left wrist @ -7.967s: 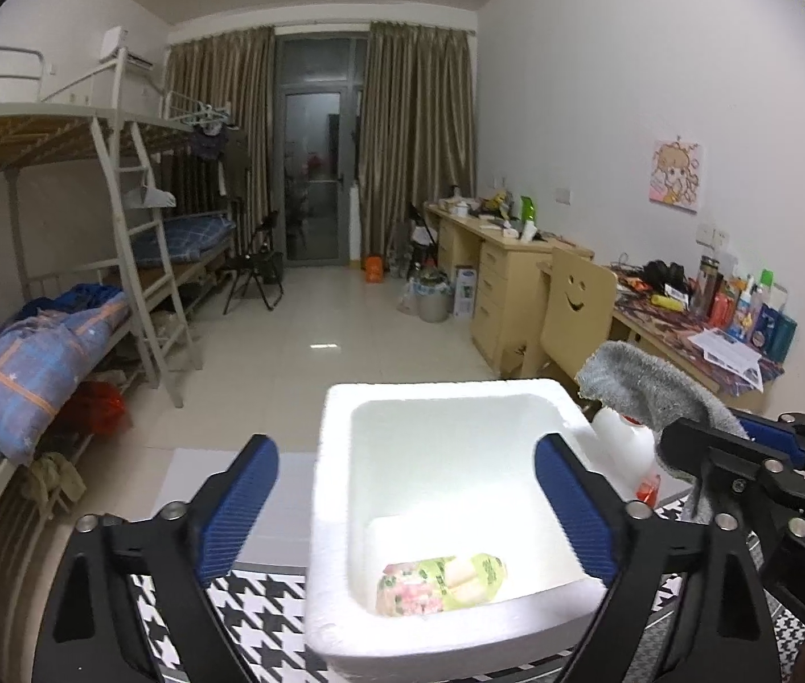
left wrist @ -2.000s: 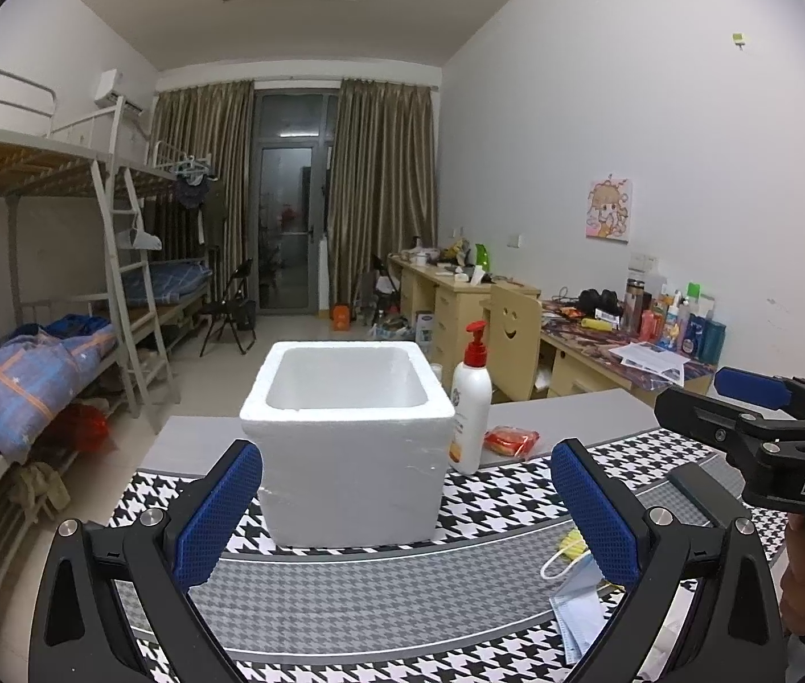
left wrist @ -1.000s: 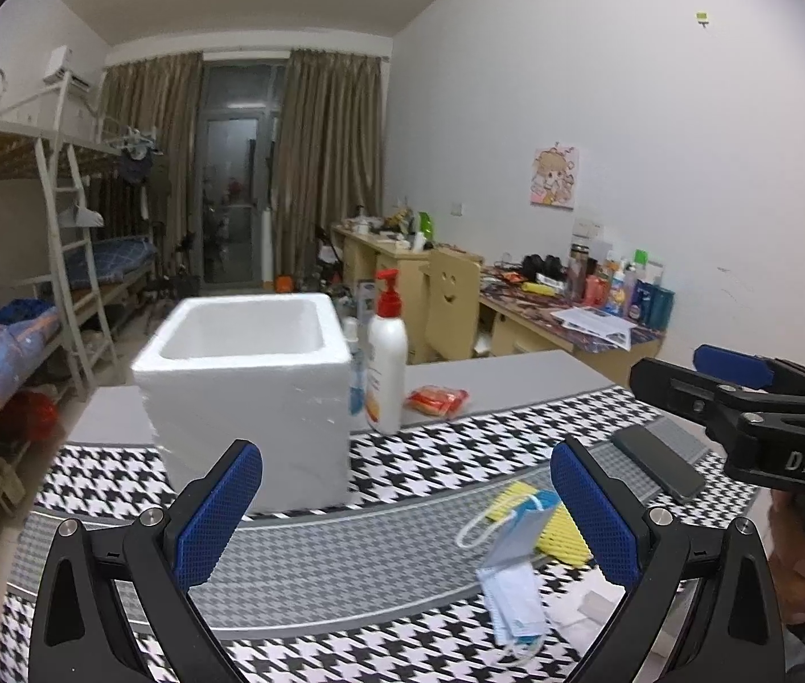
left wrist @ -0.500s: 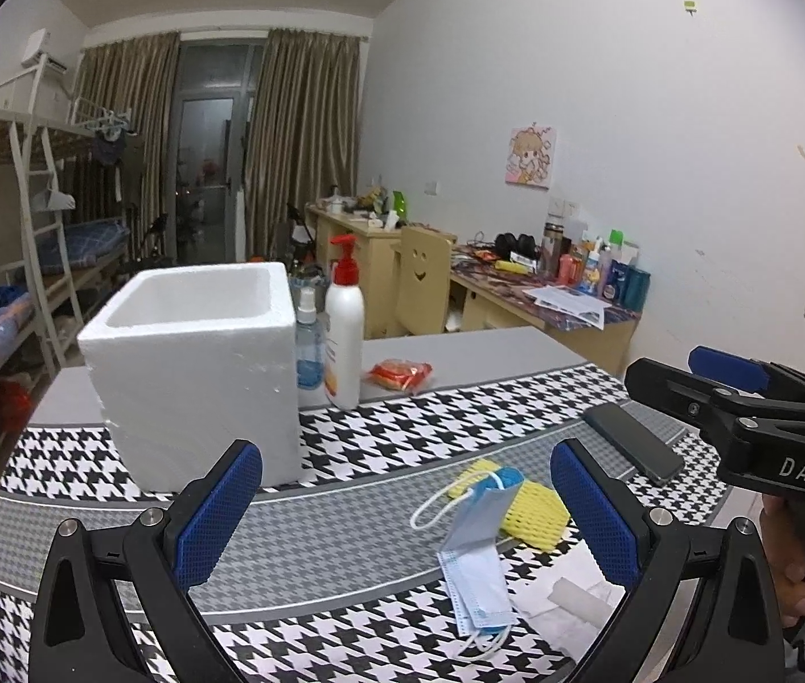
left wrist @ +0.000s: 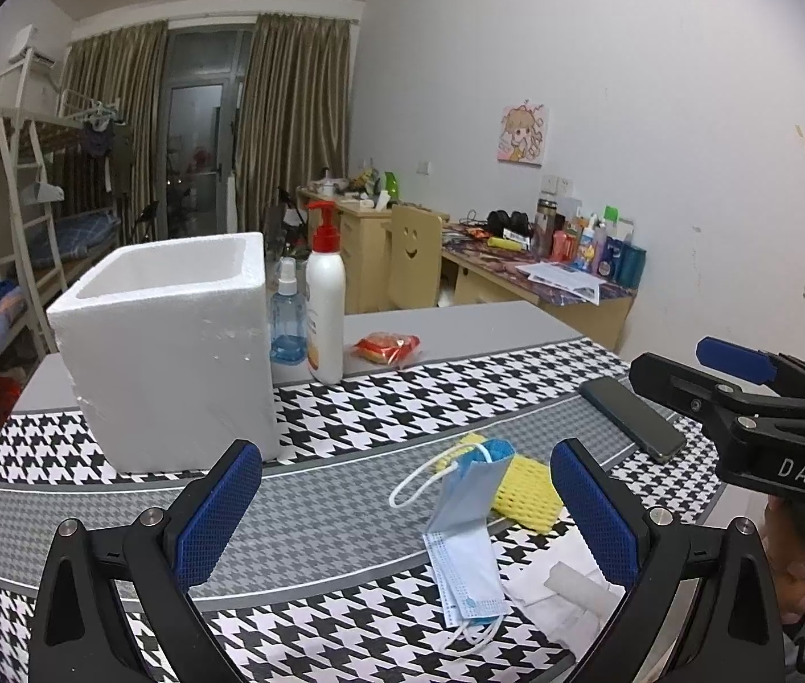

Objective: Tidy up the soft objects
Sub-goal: 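Move both tools toward the blue face mask and yellow mesh sleeve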

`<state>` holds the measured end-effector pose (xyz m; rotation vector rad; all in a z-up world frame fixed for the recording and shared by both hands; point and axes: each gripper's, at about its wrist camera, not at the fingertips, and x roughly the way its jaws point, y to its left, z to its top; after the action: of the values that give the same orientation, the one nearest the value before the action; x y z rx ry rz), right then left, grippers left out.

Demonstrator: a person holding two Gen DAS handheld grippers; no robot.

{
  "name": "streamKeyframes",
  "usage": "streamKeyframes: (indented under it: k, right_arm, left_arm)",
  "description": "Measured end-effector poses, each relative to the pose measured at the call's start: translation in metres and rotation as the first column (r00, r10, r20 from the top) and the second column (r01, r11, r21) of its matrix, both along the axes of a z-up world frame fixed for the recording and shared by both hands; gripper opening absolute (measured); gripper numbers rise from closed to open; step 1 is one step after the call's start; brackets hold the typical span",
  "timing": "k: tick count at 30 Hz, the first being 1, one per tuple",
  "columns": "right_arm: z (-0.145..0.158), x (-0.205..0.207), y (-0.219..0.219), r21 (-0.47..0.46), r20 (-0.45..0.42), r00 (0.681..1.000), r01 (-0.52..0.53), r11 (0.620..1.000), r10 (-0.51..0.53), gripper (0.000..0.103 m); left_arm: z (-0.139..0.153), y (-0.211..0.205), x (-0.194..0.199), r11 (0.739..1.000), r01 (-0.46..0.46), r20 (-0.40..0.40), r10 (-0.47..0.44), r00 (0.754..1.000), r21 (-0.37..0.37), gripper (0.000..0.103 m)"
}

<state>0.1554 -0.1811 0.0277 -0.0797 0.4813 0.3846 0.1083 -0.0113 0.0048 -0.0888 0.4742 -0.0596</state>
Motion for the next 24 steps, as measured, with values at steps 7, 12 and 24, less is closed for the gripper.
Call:
streamKeyframes:
  k: [7,12,24]
  right_arm:
    - [-0.009,0.004,-0.003,-0.007,-0.024,1.000,0.007,1.000,-0.008,0.092]
    - [-0.013,0.004,-0.006,-0.017,-0.024,1.000,0.013,1.000,-0.014,0.092]
    - [-0.030,0.013,-0.011,-0.028,-0.074,0.997,0.018,0.999,-0.020,0.092]
  left_arm:
    - [-0.010,-0.003,0.002,1.000,0.012,-0.027,-0.012,1.000,-0.005,0.102]
    - [-0.016,-0.003,0.005,1.000,0.009,-0.049,-0.010,0.999,-0.009,0.102]
    - [-0.029,-0.011,0.014,1.000,0.023,-0.100,-0.024,0.995,-0.006,0.102]
